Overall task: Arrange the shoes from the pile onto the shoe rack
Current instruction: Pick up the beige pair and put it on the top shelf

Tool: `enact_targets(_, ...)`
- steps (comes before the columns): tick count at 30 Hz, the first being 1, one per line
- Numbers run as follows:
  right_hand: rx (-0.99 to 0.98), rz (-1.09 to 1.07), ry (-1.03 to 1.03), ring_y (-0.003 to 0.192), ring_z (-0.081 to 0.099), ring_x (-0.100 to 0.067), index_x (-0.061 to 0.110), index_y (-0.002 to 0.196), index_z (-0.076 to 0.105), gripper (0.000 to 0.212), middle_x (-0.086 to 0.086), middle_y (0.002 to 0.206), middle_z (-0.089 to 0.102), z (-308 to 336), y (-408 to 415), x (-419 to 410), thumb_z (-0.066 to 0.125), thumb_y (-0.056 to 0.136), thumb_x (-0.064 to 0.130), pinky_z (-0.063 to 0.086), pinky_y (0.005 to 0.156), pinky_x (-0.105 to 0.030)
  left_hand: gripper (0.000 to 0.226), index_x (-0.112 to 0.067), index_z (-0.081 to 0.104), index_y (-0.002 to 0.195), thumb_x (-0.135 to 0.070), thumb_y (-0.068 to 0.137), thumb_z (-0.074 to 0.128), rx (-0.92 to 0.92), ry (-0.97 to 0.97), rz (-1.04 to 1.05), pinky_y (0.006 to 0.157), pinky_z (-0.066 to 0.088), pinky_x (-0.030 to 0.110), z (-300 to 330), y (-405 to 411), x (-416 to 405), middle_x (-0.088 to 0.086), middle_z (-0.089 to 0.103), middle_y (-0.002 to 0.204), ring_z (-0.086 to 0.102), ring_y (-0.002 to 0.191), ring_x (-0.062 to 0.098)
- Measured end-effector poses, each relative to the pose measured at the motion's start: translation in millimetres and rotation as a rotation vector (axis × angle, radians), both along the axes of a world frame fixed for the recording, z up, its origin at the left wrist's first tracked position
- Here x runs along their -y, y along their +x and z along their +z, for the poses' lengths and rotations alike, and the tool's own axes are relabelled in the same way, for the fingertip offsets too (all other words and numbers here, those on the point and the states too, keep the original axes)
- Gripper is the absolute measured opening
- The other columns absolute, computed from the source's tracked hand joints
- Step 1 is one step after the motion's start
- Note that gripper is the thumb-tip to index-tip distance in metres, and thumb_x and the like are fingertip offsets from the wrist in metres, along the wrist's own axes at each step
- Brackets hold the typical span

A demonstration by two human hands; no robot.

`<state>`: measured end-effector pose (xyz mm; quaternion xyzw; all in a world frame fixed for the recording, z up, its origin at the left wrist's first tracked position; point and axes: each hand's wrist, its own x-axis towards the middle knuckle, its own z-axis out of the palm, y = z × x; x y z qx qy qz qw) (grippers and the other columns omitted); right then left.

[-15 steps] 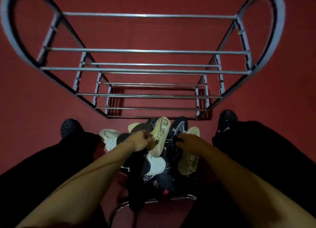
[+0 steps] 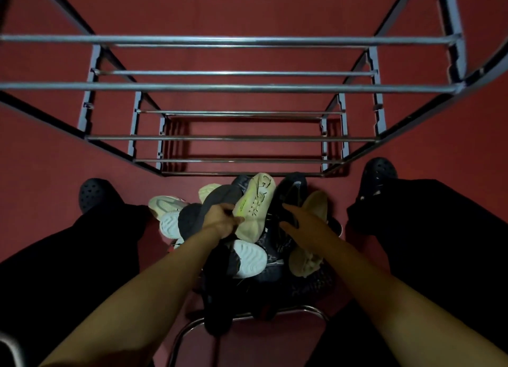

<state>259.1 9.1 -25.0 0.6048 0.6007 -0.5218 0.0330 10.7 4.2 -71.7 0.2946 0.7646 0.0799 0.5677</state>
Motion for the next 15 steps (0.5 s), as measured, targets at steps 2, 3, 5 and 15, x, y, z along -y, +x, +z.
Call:
enact_targets(2, -0.026, -0.032, 0.021, 0.141, 0.036, -0.020, 0.025, 0.152, 0.032, 0.065, -0.002, 0.156, 0.035, -1, -1, 0, 0.060, 0.095, 0.039, 0.033, 0.115, -0.034, 0.040, -0.007, 0.063, 0.118, -0.006, 0.082, 0.080, 0.109, 0.038, 0.054, 0.077, 0.062, 0.035, 13, -8, -4, 0.011, 0.073, 0.100, 0.072, 0.085, 0.022)
enact_targets(3, -0.044, -0.047, 0.042, 0.141, 0.035, -0.020, 0.025, 0.152, 0.031, 0.067, -0.003, 0.156, 0.033, 0, -2, 0, 0.061, 0.094, 0.038, 0.033, 0.115, -0.035, 0.037, -0.006, 0.062, 0.119, -0.001, 0.085, 0.075, 0.148, 0.054, 0.052, 0.067, 0.062, 0.028, 21, -12, -6, 0.008, 0.073, 0.093, 0.072, 0.076, 0.017)
enact_targets(5, -0.073, -0.068, 0.081, 0.143, 0.032, -0.021, 0.026, 0.152, 0.030, 0.071, -0.003, 0.158, 0.030, 4, -5, -2, 0.064, 0.092, 0.040, 0.032, 0.117, -0.040, 0.036, 0.001, 0.060, 0.123, 0.005, 0.088, 0.069, 0.197, 0.105, 0.014, 0.058, 0.058, 0.021, 41, -23, -9, 0.005, 0.070, 0.083, 0.069, 0.062, 0.009)
enact_targets(15, -0.386, -0.402, -0.139, 0.102, 0.064, -0.021, 0.011, 0.142, 0.043, 0.071, -0.004, 0.115, 0.065, 18, -15, -6, 0.076, 0.081, 0.020, 0.057, 0.074, -0.026, 0.032, -0.023, 0.066, 0.130, -0.020, 0.098, 0.062, 0.417, 0.166, -0.337, 0.092, 0.054, 0.022, 105, -85, -2, -0.004, 0.074, 0.116, 0.070, 0.106, 0.011)
